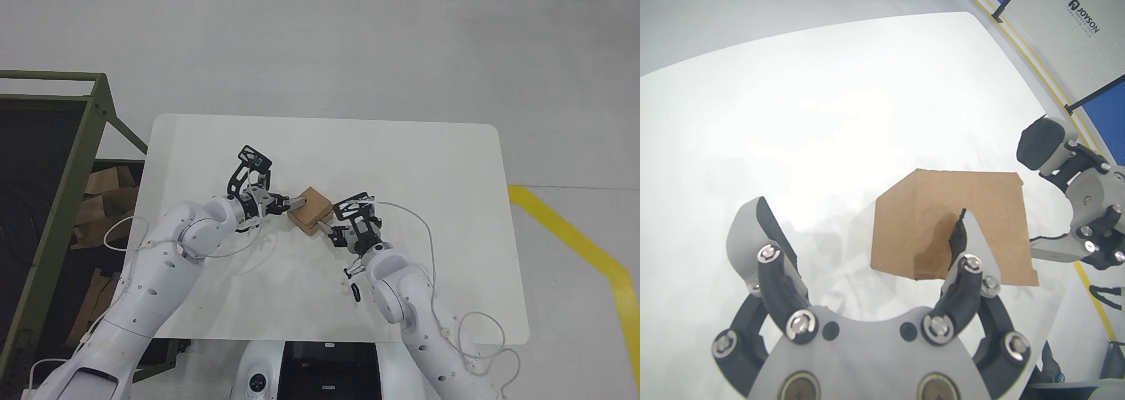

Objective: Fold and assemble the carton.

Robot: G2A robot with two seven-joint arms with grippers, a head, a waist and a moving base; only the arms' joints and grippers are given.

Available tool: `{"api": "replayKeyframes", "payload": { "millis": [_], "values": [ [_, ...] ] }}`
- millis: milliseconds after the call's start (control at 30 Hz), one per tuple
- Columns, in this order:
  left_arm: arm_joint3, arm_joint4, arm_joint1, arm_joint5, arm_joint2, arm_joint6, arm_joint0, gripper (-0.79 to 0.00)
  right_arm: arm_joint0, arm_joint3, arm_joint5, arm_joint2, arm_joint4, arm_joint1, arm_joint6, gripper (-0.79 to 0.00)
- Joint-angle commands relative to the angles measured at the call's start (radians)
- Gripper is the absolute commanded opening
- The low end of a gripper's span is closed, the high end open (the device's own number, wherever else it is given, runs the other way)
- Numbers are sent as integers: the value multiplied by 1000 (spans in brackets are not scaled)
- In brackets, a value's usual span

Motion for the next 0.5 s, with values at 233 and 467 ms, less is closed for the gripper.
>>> {"api": "replayKeyframes", "payload": {
  "millis": [233, 467],
  "values": [
    [4, -2, -2, 0, -2, -1, 0, 0, 8, 11, 5, -4, 4, -1, 0, 0],
    [14, -34, -4, -30, -5, -7, -3, 0, 5, 11, 30, 1, 9, -2, -4, 0]
  ]
}}
